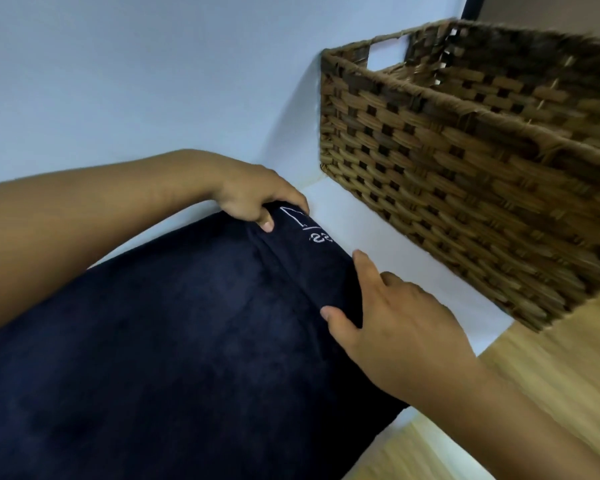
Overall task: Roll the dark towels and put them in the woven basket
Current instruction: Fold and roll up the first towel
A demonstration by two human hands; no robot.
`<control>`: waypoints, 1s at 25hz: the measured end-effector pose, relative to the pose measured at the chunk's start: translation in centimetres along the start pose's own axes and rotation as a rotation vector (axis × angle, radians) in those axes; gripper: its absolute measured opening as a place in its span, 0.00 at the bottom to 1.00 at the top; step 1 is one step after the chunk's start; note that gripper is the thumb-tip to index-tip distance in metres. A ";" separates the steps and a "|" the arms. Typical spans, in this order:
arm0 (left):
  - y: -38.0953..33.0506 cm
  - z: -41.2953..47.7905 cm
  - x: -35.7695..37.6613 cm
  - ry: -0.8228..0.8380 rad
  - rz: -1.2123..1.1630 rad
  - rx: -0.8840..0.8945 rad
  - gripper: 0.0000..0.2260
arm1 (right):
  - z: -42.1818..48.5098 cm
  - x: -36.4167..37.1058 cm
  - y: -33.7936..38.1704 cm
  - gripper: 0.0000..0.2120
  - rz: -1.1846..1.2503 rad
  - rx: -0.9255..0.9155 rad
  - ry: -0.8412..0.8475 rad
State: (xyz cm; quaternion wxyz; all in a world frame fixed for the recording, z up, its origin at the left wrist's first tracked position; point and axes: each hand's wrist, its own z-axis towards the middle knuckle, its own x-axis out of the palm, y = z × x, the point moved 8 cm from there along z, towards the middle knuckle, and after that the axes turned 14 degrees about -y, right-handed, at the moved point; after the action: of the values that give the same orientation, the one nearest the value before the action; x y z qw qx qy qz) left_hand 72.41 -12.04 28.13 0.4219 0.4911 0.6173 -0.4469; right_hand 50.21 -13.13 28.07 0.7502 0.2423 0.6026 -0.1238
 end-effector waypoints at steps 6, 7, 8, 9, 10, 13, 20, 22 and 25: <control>-0.4 2.5 -0.9 -0.324 0.083 0.029 0.24 | 2.8 -0.5 -3.2 0.33 -0.263 -0.064 -0.151; -0.5 2.3 -0.9 -0.392 0.087 0.040 0.24 | 2.7 -0.4 -3.0 0.32 -0.312 -0.080 -0.201; -0.5 1.7 -0.7 -0.459 0.081 0.042 0.24 | 2.3 -0.5 -2.5 0.32 -0.354 -0.074 -0.244; -0.4 0.9 -0.5 -0.529 0.076 0.045 0.25 | 1.8 -0.4 -2.0 0.31 -0.380 -0.061 -0.256; -0.4 0.0 -0.1 -0.598 0.079 0.057 0.25 | 1.3 -0.2 -1.4 0.32 -0.399 -0.046 -0.251; -0.3 -2.8 1.2 -0.695 0.080 0.100 0.29 | -0.7 0.3 0.8 0.36 -0.366 -0.013 -0.261; 0.9 -11.7 2.4 -0.783 0.006 0.029 0.22 | -6.7 1.8 8.5 0.40 -0.152 -0.291 -0.269; 0.1 -11.3 -0.2 -0.791 0.115 0.032 0.23 | -6.8 0.5 9.0 0.31 -0.160 -0.366 -0.264; -1.5 -8.1 -3.1 -0.510 0.309 0.094 0.27 | -4.1 -2.7 7.8 0.26 -0.120 -0.463 -0.324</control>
State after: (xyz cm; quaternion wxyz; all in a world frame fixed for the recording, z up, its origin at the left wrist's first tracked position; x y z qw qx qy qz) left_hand 70.82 -5.06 33.33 0.6031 0.4702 0.3881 -0.5143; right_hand 49.83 -4.69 31.71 0.8634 0.0058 0.5004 -0.0642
